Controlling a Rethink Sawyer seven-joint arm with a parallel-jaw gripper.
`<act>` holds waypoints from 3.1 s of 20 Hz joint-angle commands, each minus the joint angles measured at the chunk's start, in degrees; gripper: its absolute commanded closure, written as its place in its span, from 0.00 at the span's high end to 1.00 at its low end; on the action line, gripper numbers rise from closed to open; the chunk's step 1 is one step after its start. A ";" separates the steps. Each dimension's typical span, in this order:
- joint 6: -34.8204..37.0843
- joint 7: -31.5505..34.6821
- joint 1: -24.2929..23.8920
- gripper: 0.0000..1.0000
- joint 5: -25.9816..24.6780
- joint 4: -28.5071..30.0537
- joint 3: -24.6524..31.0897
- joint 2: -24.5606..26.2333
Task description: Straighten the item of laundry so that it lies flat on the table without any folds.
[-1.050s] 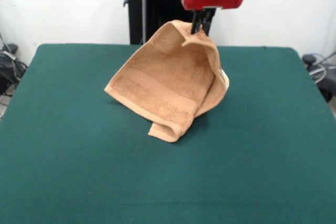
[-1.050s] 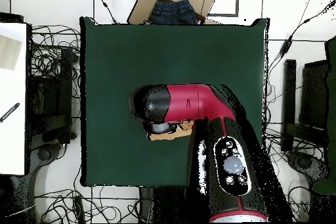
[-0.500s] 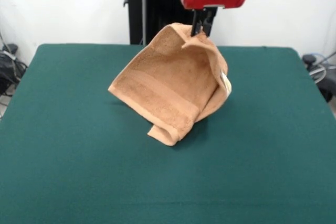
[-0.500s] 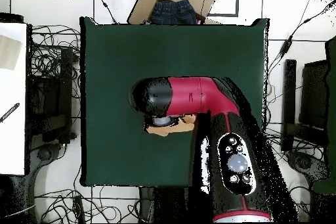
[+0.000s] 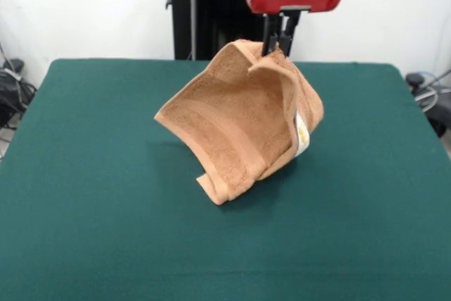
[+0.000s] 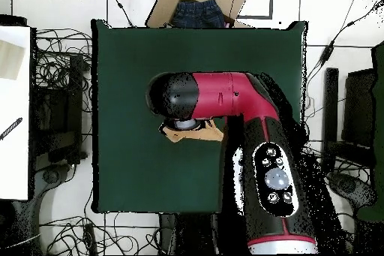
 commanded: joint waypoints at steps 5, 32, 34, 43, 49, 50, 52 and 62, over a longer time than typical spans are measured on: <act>5.23 -9.43 -2.43 0.00 -1.71 -2.78 5.55 2.03; 19.76 -14.88 -8.57 0.00 -1.67 -9.41 10.61 -1.13; 21.04 -15.11 -8.74 0.00 -1.62 -10.16 10.66 -1.41; 25.83 -16.41 -8.20 0.00 -2.57 -16.37 11.41 0.09; 29.65 -17.01 -7.93 0.00 -3.42 -20.40 12.42 0.92; 29.98 -17.05 -7.91 0.00 -3.52 -20.89 12.52 1.12; 30.11 -17.19 -8.06 0.00 -3.50 -21.12 12.69 1.26; 33.68 -17.31 -7.96 0.00 -4.36 -24.84 13.51 1.75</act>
